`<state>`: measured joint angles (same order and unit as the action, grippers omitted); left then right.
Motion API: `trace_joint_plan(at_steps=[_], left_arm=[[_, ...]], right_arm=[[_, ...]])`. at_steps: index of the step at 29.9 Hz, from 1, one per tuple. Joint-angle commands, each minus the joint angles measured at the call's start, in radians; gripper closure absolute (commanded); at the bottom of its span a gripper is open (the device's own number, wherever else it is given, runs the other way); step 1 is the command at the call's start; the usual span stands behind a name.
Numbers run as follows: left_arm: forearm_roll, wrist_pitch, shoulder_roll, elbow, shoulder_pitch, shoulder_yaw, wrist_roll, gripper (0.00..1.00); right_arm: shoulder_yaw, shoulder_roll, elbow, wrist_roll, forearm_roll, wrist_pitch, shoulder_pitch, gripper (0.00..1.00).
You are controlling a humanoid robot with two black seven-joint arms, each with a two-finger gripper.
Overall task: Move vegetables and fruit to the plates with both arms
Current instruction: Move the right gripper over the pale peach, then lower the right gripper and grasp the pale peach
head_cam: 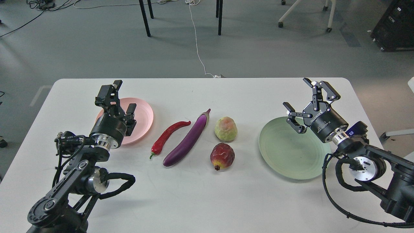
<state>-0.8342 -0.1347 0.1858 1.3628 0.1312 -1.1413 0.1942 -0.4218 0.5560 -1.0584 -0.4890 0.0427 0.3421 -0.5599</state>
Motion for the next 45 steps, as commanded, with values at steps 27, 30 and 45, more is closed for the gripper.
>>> trace_joint_plan(at_steps=[27,30,45], left_arm=[[0.009,0.058,0.046,0.022,0.01,0.003,0.008,0.01],[0.009,0.055,0.046,0.029,0.008,0.003,0.008,0.01],[0.009,0.05,0.052,0.059,-0.004,0.002,0.007,0.01]], right_arm=[[0.969,-0.25,0.176,0.0,-1.052,-0.047,-0.977,0.02],[1.099,-0.401,0.259,0.0,-1.063,-0.121,-0.979,0.02],[1.253,-0.556,0.38,0.0,-1.061,-0.175,-0.907,0.02]])
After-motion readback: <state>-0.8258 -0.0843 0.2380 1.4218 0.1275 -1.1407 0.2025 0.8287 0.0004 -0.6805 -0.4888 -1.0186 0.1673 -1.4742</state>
